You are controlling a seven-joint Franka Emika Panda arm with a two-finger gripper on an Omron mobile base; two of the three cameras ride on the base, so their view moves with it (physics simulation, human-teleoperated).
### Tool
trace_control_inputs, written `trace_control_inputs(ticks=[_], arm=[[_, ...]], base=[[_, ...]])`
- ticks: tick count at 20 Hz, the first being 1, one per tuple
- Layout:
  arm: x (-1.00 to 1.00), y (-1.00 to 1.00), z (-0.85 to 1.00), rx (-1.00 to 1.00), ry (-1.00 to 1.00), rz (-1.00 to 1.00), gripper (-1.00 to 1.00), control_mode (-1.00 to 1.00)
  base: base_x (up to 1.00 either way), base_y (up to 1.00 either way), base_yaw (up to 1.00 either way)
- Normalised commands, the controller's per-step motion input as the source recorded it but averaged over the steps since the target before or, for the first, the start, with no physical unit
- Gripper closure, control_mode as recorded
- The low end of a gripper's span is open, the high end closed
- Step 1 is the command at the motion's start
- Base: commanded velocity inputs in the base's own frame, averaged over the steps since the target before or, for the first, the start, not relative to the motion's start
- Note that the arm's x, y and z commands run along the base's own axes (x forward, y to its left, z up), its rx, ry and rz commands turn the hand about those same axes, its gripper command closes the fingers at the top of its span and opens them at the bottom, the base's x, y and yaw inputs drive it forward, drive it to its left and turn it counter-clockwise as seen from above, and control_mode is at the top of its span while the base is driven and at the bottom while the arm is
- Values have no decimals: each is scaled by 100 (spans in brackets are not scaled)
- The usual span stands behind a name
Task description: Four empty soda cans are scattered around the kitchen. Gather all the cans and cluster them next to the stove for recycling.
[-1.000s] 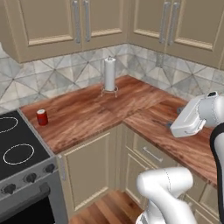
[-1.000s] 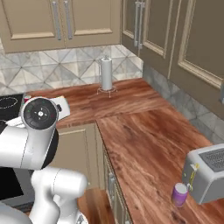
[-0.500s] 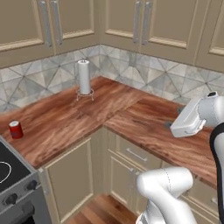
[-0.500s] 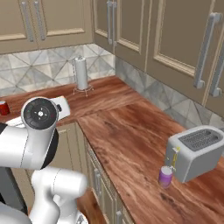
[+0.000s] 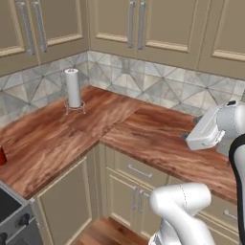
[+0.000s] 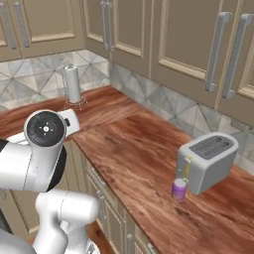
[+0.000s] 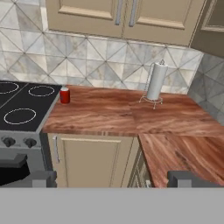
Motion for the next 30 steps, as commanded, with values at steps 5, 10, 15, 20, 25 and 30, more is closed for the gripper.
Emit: trace_control_inputs(ticks=[5,10,15,20,25,30], arm=[[0,0,0,0,0,0,-100,100],[0,0,0,0,0,0,-100,100],[0,0,0,0,0,0,-100,100],[0,0,0,0,0,0,-100,100],[0,0,0,0,0,0,-100,100],[0,0,0,0,0,0,-100,100]], base=[[-10,-18,-34],[-20,-27,-30],[-40,-32,-25],[-44,-29,-25],[-31,-17,-32],[-18,-15,-35]])
